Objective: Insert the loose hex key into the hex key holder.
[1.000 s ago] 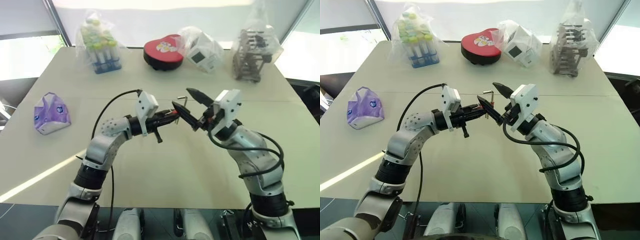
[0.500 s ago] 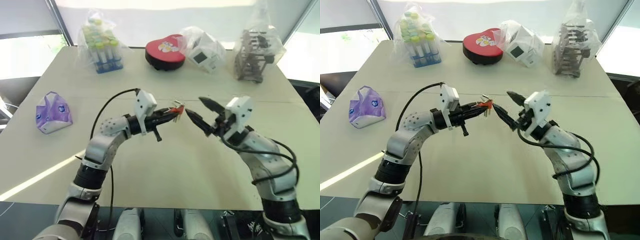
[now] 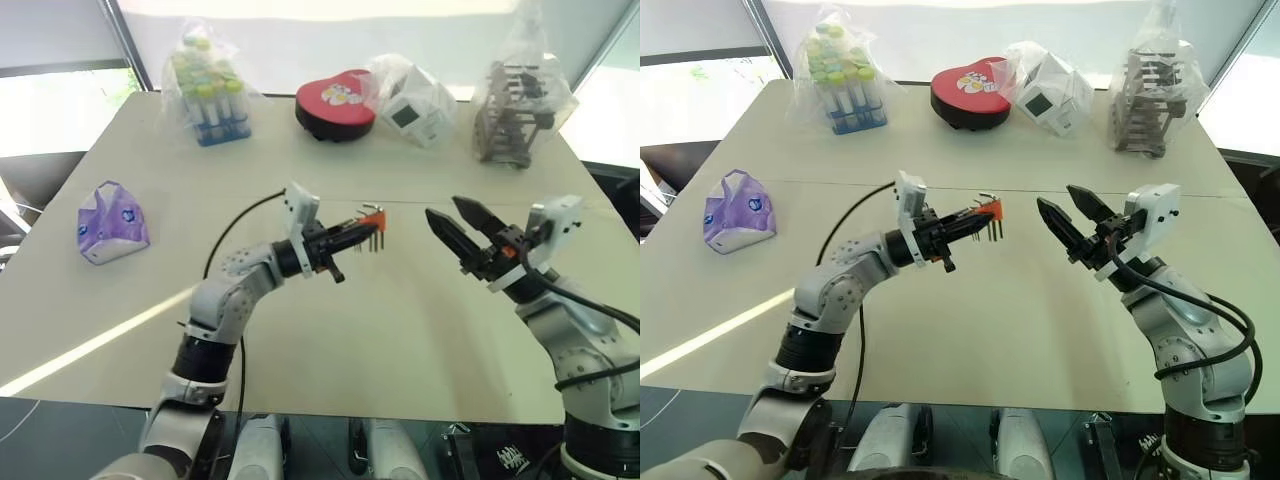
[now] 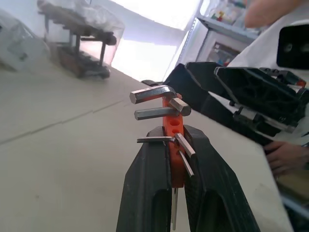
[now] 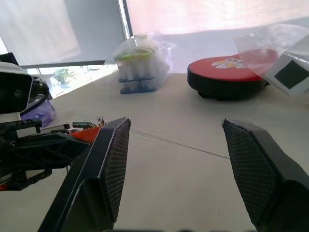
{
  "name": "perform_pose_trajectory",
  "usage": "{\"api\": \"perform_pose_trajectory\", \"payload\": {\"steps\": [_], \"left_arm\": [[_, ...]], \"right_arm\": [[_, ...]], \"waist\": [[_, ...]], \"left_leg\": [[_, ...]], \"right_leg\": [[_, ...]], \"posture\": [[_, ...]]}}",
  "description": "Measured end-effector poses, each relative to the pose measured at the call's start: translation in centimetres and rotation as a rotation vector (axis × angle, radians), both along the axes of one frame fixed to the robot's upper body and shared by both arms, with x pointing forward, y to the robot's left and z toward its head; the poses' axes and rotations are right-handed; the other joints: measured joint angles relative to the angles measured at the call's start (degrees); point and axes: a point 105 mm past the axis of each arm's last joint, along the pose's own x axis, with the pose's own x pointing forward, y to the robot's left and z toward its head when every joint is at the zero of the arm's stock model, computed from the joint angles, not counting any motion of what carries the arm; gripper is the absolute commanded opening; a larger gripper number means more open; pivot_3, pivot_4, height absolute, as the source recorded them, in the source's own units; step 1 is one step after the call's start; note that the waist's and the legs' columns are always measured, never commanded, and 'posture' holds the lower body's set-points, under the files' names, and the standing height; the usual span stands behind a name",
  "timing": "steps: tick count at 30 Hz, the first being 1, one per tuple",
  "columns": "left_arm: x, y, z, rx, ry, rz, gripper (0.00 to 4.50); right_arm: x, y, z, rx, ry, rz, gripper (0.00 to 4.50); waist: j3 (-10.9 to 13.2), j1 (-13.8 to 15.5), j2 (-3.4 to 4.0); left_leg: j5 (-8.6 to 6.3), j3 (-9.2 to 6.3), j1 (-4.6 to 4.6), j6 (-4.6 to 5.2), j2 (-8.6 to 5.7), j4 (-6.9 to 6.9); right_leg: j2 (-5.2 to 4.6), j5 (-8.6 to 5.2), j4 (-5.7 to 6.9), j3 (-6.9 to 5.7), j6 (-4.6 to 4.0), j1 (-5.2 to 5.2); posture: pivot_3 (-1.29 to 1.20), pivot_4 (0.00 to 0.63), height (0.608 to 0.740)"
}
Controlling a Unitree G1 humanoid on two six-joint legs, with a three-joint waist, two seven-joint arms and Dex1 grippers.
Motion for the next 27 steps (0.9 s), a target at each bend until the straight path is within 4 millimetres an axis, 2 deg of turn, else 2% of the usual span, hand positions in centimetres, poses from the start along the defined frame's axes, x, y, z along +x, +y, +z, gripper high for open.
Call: {"api": "perform_pose_trajectory", "payload": {"steps": [6, 13, 17, 20, 22, 24, 27], "left_arm": [[-0.2, -1.1, -2.8, -0.021, 0.299, -0.046, 0.00], [-0.3, -0.6, -6.0, 0.067, 0.505, -0.021, 0.00], [-0.4, -0.2, -7.5, 0.105, 0.572, -0.004, 1.70], [-0.1, 0.6, -7.9, 0.134, 0.576, 0.019, 3.25], [-0.2, 0.9, -7.5, 0.145, 0.545, 0.011, 4.32], [-0.3, 1.6, -7.0, 0.196, 0.463, 0.018, 4.42], [0.3, 3.7, -5.8, 0.290, 0.291, 0.089, 4.42]], "right_arm": [[-0.1, -0.1, -1.0, -0.013, 0.017, -0.018, 3.11], [-0.3, -0.2, -1.8, -0.017, 0.035, -0.040, 3.11], [-0.3, -0.2, -2.0, -0.020, 0.040, -0.048, 3.16], [-0.3, -0.2, -2.1, -0.024, 0.041, -0.051, 3.16], [-0.3, -0.2, -2.2, -0.029, 0.043, -0.052, 3.16], [-0.3, -0.2, -2.2, -0.032, 0.043, -0.052, 3.16], [-0.4, -0.3, -2.2, -0.038, 0.044, -0.052, 3.16]], "waist": [[0.00, -0.07, 0.00], [-0.01, -0.03, 0.00], [-0.01, -0.02, 0.00], [-0.01, -0.06, 0.00], [-0.01, -0.04, 0.00], [-0.02, -0.22, 0.00], [-0.04, -0.29, 0.05]], "left_leg": [[0.00, -0.03, 0.02, 0.00, 0.00, 0.00], [0.00, -0.03, 0.01, 0.00, 0.00, 0.00], [0.00, -0.03, 0.02, 0.00, 0.00, 0.00], [0.00, -0.03, 0.02, 0.00, 0.00, 0.00], [0.00, -0.03, 0.02, 0.00, 0.00, 0.00], [0.00, -0.03, 0.04, 0.00, 0.01, 0.00], [0.00, -0.03, 0.07, 0.00, 0.02, -0.03]], "right_leg": [[0.02, 0.00, 0.02, 0.00, 0.00, 0.00], [0.02, 0.00, 0.01, 0.00, 0.00, 0.00], [0.02, -0.01, 0.01, 0.00, -0.01, 0.00], [0.02, -0.01, 0.02, 0.00, -0.02, 0.00], [0.02, -0.01, 0.02, 0.00, -0.02, 0.00], [0.03, -0.01, 0.02, 0.01, -0.03, 0.00], [0.04, -0.02, 0.06, 0.01, -0.04, -0.01]], "posture": [[0.00, 0.150, 0.740], [0.00, 0.150, 0.740], [0.00, 0.150, 0.740], [0.00, 0.150, 0.740], [0.00, 0.150, 0.740], [0.00, 0.150, 0.740], [0.00, 0.150, 0.740]]}}
